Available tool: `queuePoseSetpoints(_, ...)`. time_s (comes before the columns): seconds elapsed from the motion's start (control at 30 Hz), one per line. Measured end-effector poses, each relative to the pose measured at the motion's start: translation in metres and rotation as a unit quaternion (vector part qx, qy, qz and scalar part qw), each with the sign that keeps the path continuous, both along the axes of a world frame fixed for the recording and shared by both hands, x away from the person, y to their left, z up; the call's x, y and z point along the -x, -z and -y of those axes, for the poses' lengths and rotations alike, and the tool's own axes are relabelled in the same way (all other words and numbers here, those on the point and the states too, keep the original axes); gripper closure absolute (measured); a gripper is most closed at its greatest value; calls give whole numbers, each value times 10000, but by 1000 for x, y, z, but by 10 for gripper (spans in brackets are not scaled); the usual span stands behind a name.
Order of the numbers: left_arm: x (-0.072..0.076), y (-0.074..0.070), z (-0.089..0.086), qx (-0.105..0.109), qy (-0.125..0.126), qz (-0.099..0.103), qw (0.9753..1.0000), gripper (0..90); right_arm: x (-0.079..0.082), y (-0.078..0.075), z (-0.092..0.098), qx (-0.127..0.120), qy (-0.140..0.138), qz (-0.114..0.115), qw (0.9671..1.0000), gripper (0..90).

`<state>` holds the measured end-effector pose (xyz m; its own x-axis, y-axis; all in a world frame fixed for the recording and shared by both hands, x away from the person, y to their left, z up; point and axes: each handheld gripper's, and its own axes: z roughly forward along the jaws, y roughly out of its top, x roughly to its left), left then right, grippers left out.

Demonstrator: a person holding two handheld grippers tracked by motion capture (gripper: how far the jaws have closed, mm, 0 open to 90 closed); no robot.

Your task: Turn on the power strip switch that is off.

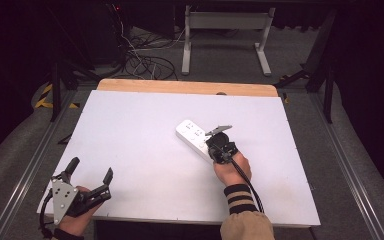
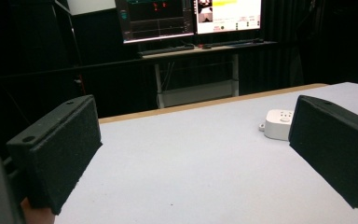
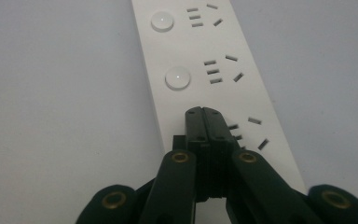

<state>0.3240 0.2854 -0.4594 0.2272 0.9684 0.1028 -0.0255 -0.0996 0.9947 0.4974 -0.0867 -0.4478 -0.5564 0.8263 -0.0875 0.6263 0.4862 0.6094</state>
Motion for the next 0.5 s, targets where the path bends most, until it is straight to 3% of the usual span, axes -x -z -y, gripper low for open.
queuePoseSetpoints(0.5,0,0,0,-1,6,-7,10000,29,1,1,0,-18,10,56,10000,900)
